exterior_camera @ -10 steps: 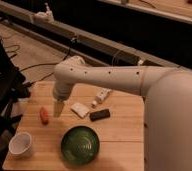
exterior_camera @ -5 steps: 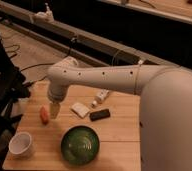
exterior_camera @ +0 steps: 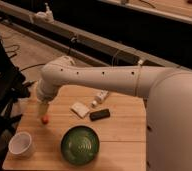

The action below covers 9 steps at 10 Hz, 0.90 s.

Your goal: Place the ceramic cup in the ceramic bowl

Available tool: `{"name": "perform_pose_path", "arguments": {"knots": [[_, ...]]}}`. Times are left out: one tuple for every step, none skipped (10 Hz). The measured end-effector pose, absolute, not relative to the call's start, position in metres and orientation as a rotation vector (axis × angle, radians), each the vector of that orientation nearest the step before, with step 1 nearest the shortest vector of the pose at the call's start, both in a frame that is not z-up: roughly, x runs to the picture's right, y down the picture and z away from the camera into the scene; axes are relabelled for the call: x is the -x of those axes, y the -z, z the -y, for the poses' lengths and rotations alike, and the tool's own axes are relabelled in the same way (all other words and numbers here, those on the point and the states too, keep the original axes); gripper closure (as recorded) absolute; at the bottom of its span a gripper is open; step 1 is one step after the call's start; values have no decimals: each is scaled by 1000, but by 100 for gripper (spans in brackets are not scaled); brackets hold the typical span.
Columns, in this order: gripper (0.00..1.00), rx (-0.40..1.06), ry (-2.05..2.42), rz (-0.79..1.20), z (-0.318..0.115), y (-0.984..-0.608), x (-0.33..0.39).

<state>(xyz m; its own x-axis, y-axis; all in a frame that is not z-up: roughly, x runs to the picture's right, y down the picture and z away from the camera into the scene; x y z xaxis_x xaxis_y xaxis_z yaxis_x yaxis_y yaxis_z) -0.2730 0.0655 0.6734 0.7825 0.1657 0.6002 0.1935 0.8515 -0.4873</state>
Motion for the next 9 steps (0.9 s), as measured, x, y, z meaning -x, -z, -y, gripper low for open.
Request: {"name": "perform_pose_path", "arguments": {"knots": [[20,576,36,717,-74,-667,287],[20,587,52,734,-81,-664,295],[20,606,83,758,-94,-662,310],[20,620,108,774,-105,-662,323],[20,634,129,786,-115,-662,333],[20,651,157,798,-127,-662,346],[20,664,188,805,-137,-662,358],[20,672,237,814,-149,-659,371],[20,670,268,820,-153,-656,378]]}}
